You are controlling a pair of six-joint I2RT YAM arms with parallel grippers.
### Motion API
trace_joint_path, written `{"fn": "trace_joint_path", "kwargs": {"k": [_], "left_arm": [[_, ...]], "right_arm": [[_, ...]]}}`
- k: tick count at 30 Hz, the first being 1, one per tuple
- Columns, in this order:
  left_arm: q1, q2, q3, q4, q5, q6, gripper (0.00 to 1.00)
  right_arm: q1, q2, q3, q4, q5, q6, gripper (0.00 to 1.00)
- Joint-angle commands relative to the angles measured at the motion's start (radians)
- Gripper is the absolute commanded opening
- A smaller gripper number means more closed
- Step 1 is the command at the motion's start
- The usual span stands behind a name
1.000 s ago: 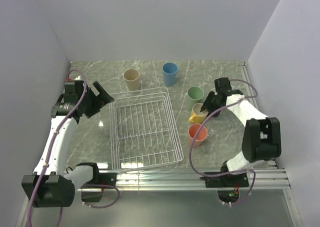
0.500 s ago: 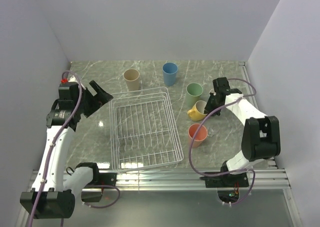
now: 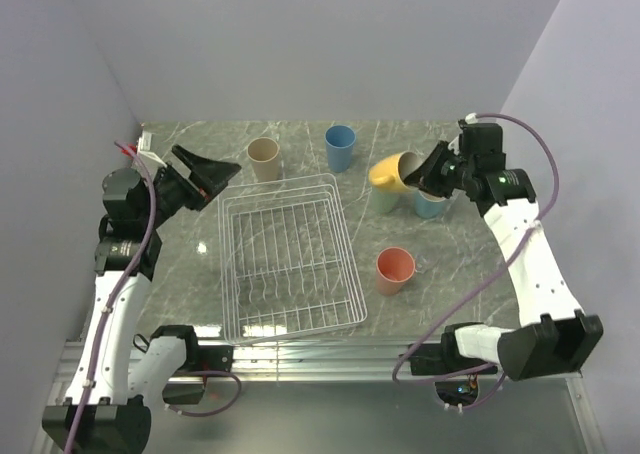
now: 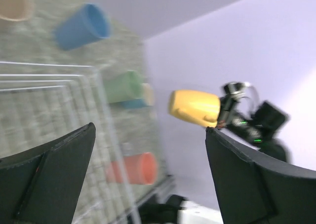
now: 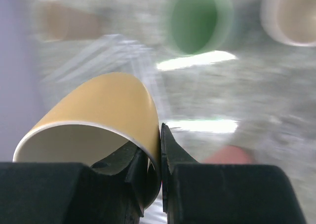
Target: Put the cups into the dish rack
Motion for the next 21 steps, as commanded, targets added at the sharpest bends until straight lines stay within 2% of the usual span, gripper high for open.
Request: {"fn": "trace_joint_path", "kwargs": {"k": [1,2,3,5,6,7,10,11,13,14,17,19,21], "left_arm": [[-0.004,0.029,-0.088,0.495,0.17,-0.387,0.99],[-0.004,0.038,-0.112,0.569,0.187,-0.537,0.99],[-0.004,0.049,-0.159,0.753,0.188,-0.616,0.99],[-0.034,0.095,-0.202,0.946,0.188,-0.824,1.0],[-0.04,0.113,-0.211,1.012,0.188,-0.868,0.99],[-0.05,0.154,-0.201,1.075,0.191,-0.894,0.99],[-0.117,0.213,-0.141,1.045,0.19,-0.877,0.99],[-0.16,0.224,-0.139,1.081,0.178,-0.893,0.99],[-0.2,0.263,-0.176,1.204,0.115,-0.96,0.99],[-0.232,0.28,-0.188,1.32,0.098,-1.025,1.0],[-0.279,0.326,-0.221,1.451,0.057,-1.089,0.99],[-0.293,0.328,-0.221,1.43,0.067,-1.084,0.99],[-0.304,0.317,-0.189,1.326,0.099,-1.037,0.99]], "right_arm": [[0.012,-0.081,0.017,0.207,-0.308,0.167,0.0],[0.024,-0.092,-0.035,0.295,-0.432,0.224,0.0],[0.041,-0.109,-0.065,0.499,-0.489,0.343,0.0],[0.079,-0.112,-0.129,0.682,-0.565,0.435,0.0],[0.126,-0.104,-0.131,0.737,-0.574,0.463,0.0],[0.15,-0.074,-0.111,0.779,-0.58,0.462,0.0],[0.24,-0.008,-0.057,0.837,-0.596,0.467,0.0],[0.26,0.009,-0.047,0.847,-0.593,0.468,0.0],[0.302,0.047,-0.027,0.879,-0.58,0.486,0.0],[0.309,0.058,-0.023,0.889,-0.576,0.497,0.0],[0.336,0.092,-0.02,0.952,-0.567,0.539,0.0],[0.346,0.115,-0.01,0.983,-0.57,0.563,0.0],[0.352,0.133,0.0,1.003,-0.571,0.575,0.0]]}}
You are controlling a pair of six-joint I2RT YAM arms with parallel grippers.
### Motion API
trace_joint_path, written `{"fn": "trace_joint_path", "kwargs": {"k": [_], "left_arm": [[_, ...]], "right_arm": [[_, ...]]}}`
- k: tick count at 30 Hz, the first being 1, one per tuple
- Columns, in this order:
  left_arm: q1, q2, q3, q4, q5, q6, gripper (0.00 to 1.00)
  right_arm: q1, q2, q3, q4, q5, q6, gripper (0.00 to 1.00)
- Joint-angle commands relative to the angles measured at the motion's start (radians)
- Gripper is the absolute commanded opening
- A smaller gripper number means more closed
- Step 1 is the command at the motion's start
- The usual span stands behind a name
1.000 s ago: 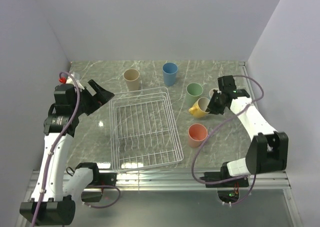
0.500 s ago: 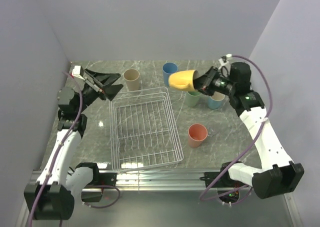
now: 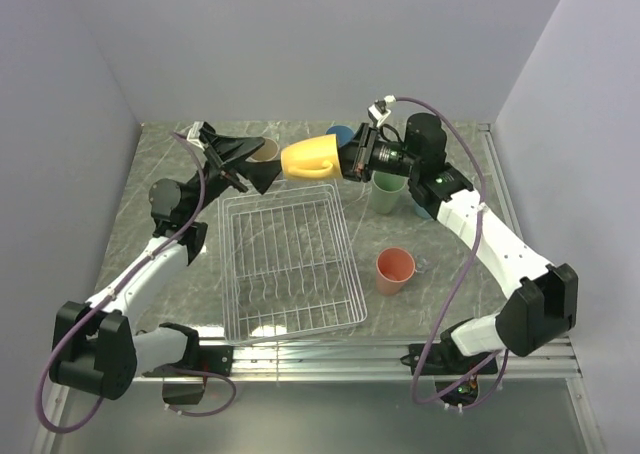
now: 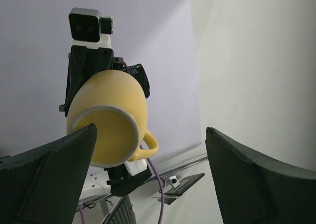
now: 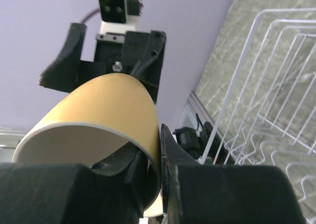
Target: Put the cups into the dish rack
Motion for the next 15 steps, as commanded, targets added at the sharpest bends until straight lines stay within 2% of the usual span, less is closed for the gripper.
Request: {"fn": "trace_joint_path", "kwargs": {"k": [1,2,3,8,10,12,15], "left_arm": [[-0.03,-0.016,0.046,0.014,0.051,-0.023,0.99],[-0.035,-0.02,0.064,-0.042,0.068,0.042,0.99],[-0.035,-0.031,0.095,-0.179,0.079,0.081,0.99],[-0.033,-0.068,0.137,-0.516,0.044,0.309,0.99],[-0.032,-0.074,0.149,-0.593,0.03,0.354,1.0],[-0.032,-0.067,0.128,-0.529,0.054,0.327,0.99],[-0.03,-0.044,0.204,-0.698,0.065,0.412,1.0]], "right_arm": [[0.031,0.008,0.094,0.179,-0.039,0.07,0.0],[0.039,0.012,0.101,0.179,-0.038,0.069,0.0],[0.045,0.022,0.109,0.176,-0.038,0.067,0.0],[0.085,0.048,0.154,0.136,-0.038,0.033,0.0],[0.088,0.048,0.142,0.139,-0.036,0.036,0.0],[0.088,0.049,0.128,0.151,-0.038,0.039,0.0],[0.089,0.057,0.134,0.131,-0.041,0.029,0.0]]}}
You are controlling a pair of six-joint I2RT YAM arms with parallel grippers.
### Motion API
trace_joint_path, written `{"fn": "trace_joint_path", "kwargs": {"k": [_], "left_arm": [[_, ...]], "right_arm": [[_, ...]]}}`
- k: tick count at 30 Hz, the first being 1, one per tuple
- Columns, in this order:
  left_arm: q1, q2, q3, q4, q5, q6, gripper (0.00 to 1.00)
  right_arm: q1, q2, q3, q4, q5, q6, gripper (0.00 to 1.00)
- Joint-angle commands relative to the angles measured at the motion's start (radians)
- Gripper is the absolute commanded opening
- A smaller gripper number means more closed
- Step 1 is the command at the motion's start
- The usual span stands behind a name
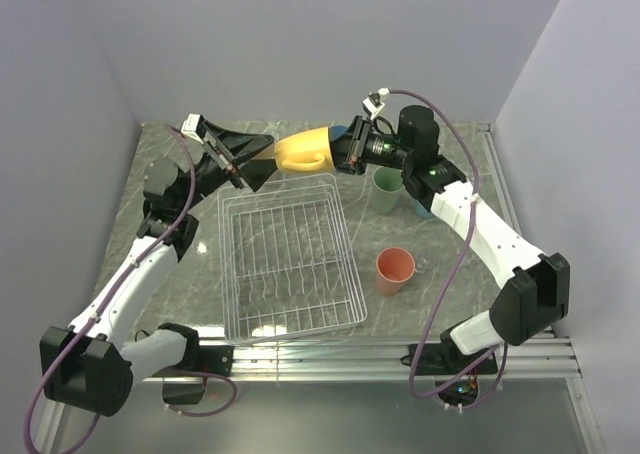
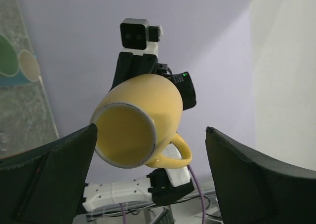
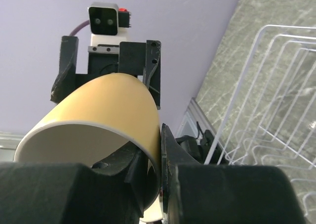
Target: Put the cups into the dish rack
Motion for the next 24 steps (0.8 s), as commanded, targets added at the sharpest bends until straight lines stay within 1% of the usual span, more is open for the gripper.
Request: {"fn": "trace_joint_path", "kwargs": {"k": [1,2,3,4,7,9,11,12,13,15,16,18,19,20,21,23,24], "left_arm": [[-0.035,0.044,0.101,-0.28,0.083,0.19,0.99],[-0.035,0.047,0.122,-0.381,0.075,0.222,1.0],[-0.033,0.047,0.159,-0.429,0.057,0.252,0.99],[-0.029,0.041,0.168,-0.461,0.051,0.285,0.99],[-0.01,0.032,0.167,-0.478,0.048,0.295,0.99],[-0.01,0.042,0.179,-0.503,0.054,0.313,0.99],[-0.004,0.053,0.211,-0.605,0.034,0.388,0.99],[0.0,0.059,0.257,-0.704,0.016,0.423,0.99],[0.009,0.056,0.279,-0.749,-0.009,0.481,0.99],[0.028,0.039,0.296,-0.776,-0.026,0.497,0.99],[0.042,0.029,0.284,-0.732,-0.014,0.473,0.99],[0.071,0.003,0.212,-0.626,0.052,0.413,0.99],[0.075,-0.002,0.184,-0.515,0.073,0.331,0.99],[0.077,-0.005,0.152,-0.41,0.1,0.283,0.99],[0.076,-0.01,0.089,-0.33,0.136,0.231,0.99],[0.072,-0.013,0.047,-0.176,0.155,0.133,0.99],[0.072,-0.013,0.038,-0.166,0.166,0.125,0.99]], "right_arm": [[0.069,-0.009,0.072,0.105,-0.059,0.016,0.0],[0.07,-0.009,0.085,0.085,-0.055,-0.012,0.0],[0.07,-0.003,0.097,0.048,-0.053,-0.026,0.0],[0.069,0.002,0.118,0.035,-0.058,-0.035,0.0],[0.067,0.013,0.135,0.023,-0.065,-0.044,0.0],[0.069,0.019,0.131,0.049,-0.067,-0.027,0.0],[0.067,0.022,0.135,0.055,-0.068,-0.024,0.0],[0.069,0.024,0.155,0.032,-0.067,-0.032,0.0],[0.069,0.025,0.166,0.016,-0.067,-0.043,0.0],[0.066,0.028,0.187,-0.021,-0.068,-0.073,0.0],[0.064,0.03,0.189,-0.024,-0.07,-0.079,0.0],[0.064,0.033,0.175,-0.006,-0.076,-0.073,0.0],[0.064,0.031,0.165,0.009,-0.076,-0.066,0.0],[0.064,0.03,0.152,0.031,-0.076,-0.037,0.0],[0.062,0.03,0.126,0.087,-0.075,-0.018,0.0],[0.066,0.028,0.105,0.147,-0.073,0.04,0.0],[0.064,0.034,0.089,0.205,-0.076,0.058,0.0]]}}
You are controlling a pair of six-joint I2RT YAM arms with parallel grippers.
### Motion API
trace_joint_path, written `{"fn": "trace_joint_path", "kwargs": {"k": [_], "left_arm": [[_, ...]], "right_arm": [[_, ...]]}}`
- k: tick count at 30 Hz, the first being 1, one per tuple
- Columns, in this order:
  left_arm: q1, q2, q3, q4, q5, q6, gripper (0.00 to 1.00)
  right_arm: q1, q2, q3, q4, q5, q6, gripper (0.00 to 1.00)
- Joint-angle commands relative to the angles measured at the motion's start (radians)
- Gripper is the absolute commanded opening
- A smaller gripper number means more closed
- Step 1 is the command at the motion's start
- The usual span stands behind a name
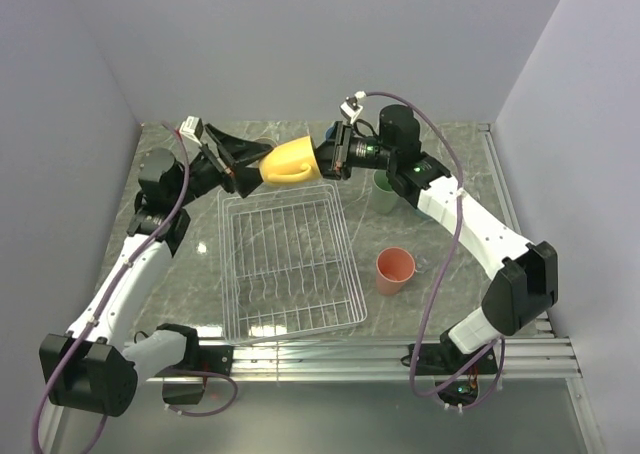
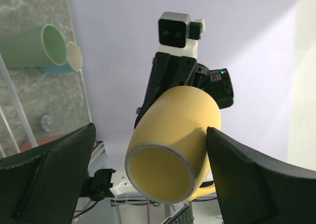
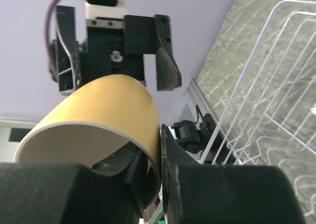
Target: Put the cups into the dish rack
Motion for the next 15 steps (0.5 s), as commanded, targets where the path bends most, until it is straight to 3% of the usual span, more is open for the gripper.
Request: {"fn": "trace_joint_path", "kwargs": {"k": [1,9,15], "left_arm": [[-0.004,-0.005,-0.054,0.194,0.097,-0.111,0.99],[-0.031,0.025,-0.109,0.523,0.119,-0.325,0.99],[-0.071,0.035,-0.069,0.519,0.119,-0.324,0.99]], "right_arm": [[0.007,-0.03,0.008,0.308,-0.043,0.13,0.0],[0.005,0.063,-0.022,0.599,-0.056,0.305,0.0],[-0.001,0.122,0.002,0.676,-0.061,0.35,0.0]]}}
